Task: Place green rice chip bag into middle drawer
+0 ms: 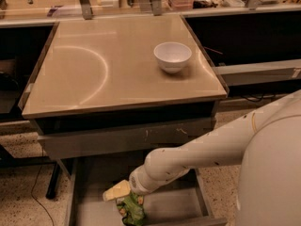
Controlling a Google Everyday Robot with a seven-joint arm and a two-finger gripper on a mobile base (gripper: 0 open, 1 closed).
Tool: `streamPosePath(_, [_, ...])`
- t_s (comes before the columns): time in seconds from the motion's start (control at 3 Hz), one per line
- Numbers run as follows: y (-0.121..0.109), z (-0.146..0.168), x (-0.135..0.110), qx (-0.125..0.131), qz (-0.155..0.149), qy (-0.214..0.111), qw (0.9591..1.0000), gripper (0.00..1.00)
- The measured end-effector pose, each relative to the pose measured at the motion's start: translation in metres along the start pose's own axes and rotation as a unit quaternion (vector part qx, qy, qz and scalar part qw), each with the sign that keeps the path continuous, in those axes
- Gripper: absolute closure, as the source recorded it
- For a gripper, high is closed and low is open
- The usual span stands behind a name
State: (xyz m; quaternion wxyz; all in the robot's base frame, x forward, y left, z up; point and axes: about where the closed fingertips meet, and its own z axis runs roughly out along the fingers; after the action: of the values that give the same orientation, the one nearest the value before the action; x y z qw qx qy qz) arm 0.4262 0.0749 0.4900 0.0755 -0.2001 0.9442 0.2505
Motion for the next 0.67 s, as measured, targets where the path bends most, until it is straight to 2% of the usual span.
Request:
streamPosePath(0.33, [-0.024,-0.044,-0.017,0.060,0.103,-0.078,0.9898,0.00])
streamPosePath(0.67, [-0.040,-0.075,-0.015,0.081,0.196,-0.118,0.9701,0.00])
